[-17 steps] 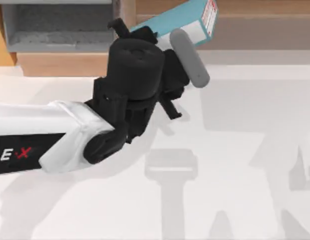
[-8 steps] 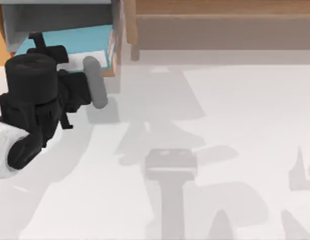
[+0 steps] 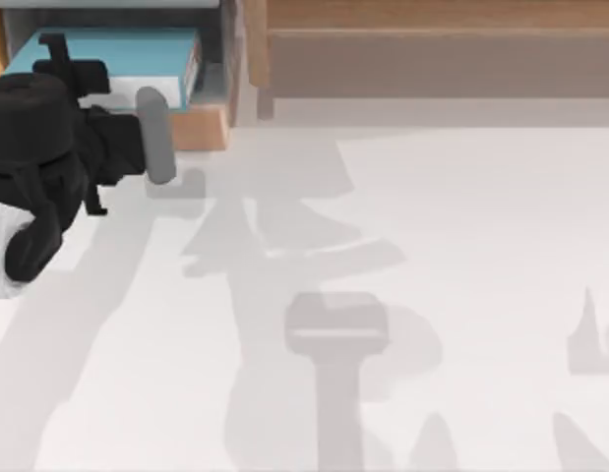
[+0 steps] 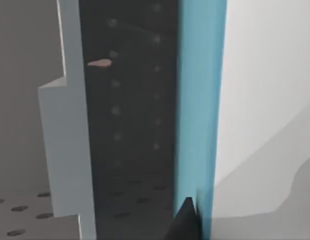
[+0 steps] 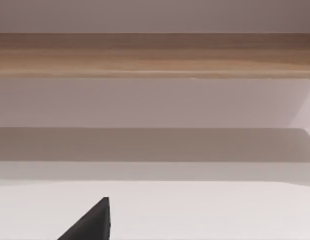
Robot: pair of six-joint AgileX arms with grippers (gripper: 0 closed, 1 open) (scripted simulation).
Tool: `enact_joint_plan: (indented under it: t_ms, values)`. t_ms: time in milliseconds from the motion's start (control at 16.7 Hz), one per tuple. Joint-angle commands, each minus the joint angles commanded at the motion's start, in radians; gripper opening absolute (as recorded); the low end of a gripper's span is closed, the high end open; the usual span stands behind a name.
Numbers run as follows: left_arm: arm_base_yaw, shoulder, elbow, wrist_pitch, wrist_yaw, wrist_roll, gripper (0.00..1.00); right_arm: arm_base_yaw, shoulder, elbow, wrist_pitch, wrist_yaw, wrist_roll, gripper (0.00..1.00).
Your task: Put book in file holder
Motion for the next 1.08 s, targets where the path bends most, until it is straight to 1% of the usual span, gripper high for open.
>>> enact_joint_plan:
  t_ms: [360, 720, 1020, 1080]
  values:
    - [-0.003, -0.001, -0.001, -0.001, -0.002, 0.0, 0.0, 0.0, 0.0, 0.0, 0.0, 0.0, 0.0, 1.0]
    - [0.017, 0.088, 0.103, -0.008, 0.013, 0.004, 0.0, 0.0, 0.0, 0.0, 0.0, 0.0, 0.0, 1.0]
    - [0.016, 0.106, 0.117, -0.011, 0.017, 0.005, 0.0, 0.0, 0.0, 0.0, 0.0, 0.0, 0.0, 1.0]
    - [0.016, 0.106, 0.117, -0.011, 0.017, 0.005, 0.08, 0.0, 0.0, 0.0, 0.0, 0.0, 0.0, 1.0]
